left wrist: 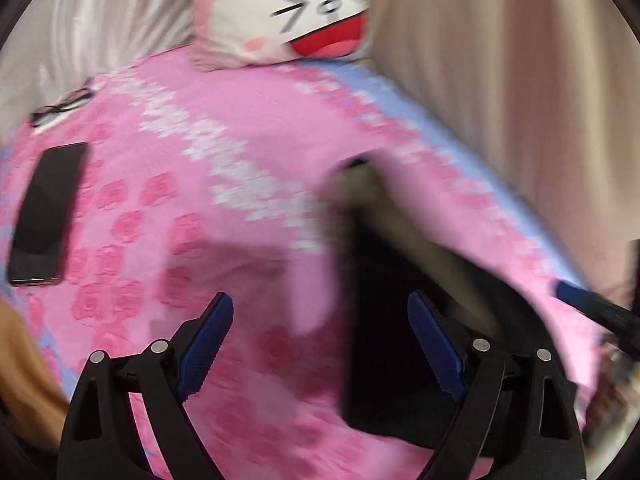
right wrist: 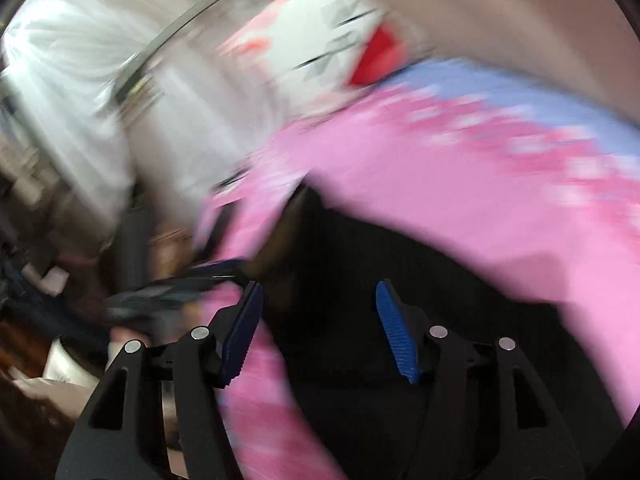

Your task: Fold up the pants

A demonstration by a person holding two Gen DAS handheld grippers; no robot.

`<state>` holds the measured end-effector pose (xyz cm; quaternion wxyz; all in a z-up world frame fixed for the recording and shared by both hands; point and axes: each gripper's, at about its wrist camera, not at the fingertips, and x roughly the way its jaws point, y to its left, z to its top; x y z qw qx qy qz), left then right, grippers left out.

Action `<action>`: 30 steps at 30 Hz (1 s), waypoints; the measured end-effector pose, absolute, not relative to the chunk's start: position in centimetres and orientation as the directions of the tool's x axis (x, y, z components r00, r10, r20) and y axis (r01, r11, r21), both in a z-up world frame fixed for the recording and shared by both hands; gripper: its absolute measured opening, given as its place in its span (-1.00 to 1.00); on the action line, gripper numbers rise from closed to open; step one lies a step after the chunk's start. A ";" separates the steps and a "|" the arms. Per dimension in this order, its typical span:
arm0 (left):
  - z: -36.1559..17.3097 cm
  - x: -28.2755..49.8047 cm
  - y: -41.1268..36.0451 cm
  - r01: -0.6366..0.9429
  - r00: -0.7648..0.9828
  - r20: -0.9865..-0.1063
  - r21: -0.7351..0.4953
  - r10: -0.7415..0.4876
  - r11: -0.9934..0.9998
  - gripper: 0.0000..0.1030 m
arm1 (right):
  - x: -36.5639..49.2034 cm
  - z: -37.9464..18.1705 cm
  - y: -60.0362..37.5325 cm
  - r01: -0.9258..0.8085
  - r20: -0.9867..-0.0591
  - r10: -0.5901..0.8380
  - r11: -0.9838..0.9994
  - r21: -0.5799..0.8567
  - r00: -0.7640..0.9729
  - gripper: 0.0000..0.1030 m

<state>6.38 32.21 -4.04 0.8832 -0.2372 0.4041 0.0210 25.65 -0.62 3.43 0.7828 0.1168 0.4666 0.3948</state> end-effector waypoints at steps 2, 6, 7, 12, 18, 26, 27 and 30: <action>-2.7 6.0 31.4 -0.143 0.697 -0.676 -0.458 -0.239 0.877 0.69 | 29.0 0.3 -5.3 -0.387 -0.705 0.666 0.734 0.559 0.244 0.09; -3.4 7.7 28.6 -0.093 0.651 -0.710 -0.425 -0.267 0.901 0.77 | 31.5 -5.4 -5.2 -0.330 -0.795 0.593 0.781 0.530 0.128 -0.02; -4.4 8.4 27.9 -0.110 0.618 -0.748 -0.388 -0.243 0.915 0.77 | 31.3 -6.0 -4.7 -0.340 -0.805 0.579 0.788 0.514 0.125 -0.08; -8.9 9.0 26.1 -0.147 0.541 -0.839 -0.164 -0.060 0.975 0.77 | 30.5 -3.2 -3.0 -0.427 -0.820 0.516 0.818 0.386 0.247 -0.89; -9.5 8.8 23.3 -0.136 0.535 -0.837 0.044 0.111 0.990 0.78 | 34.9 -5.8 -7.0 -0.259 -0.858 0.350 0.929 0.265 0.377 -1.00; -9.3 9.1 24.4 -0.139 0.540 -0.839 -0.015 0.063 0.990 0.78 | 28.9 -2.9 -5.6 -0.409 -0.820 0.486 0.843 0.350 0.301 -0.63; -9.3 9.2 24.2 -0.141 0.540 -0.839 -0.014 0.065 0.990 0.77 | 28.5 -3.4 -4.5 -0.435 -0.837 0.470 0.839 0.326 0.281 -0.63; -9.3 8.9 24.1 -0.139 0.540 -0.839 -0.017 0.062 0.990 0.78 | 26.9 -4.1 -2.0 -0.488 -0.858 0.369 0.857 0.165 0.358 -0.61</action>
